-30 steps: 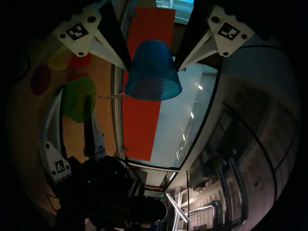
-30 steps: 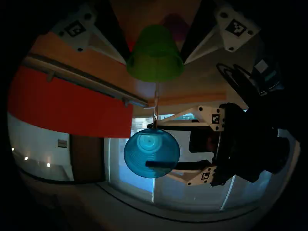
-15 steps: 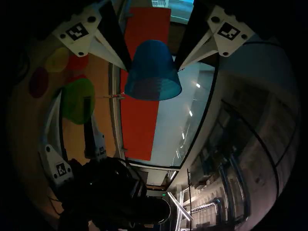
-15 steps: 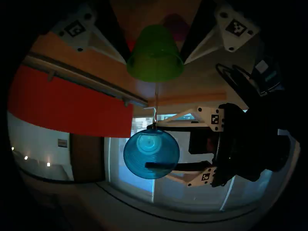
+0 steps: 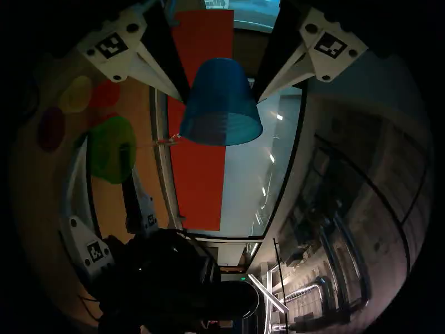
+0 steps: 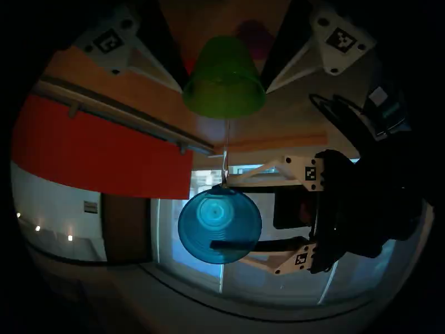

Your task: Pour water

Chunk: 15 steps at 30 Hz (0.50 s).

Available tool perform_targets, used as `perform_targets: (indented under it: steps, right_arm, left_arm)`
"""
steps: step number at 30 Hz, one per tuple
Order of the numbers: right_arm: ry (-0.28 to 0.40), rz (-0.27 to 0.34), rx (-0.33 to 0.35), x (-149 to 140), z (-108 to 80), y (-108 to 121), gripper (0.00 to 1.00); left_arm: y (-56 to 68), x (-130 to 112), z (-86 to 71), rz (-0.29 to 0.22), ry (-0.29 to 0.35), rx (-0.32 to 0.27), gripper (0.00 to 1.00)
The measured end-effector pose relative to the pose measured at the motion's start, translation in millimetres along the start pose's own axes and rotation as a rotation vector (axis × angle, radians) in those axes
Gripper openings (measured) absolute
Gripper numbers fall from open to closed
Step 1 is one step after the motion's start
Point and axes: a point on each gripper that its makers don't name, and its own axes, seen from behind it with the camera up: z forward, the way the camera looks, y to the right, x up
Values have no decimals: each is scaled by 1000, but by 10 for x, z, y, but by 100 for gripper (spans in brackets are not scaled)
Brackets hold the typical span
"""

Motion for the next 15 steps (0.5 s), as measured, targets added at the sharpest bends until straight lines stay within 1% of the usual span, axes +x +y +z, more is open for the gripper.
perform_targets:
  steps: [8, 15]
  right_arm:
    - [2, -2, -4, 31, -10, 19, 90]
    - [4, -4, -3, 40, -19, 21, 90]
  left_arm:
    - [32, 61, 1, 29, 6, 11, 78]
    - [-12, 80, -5, 70, 8, 29, 78]
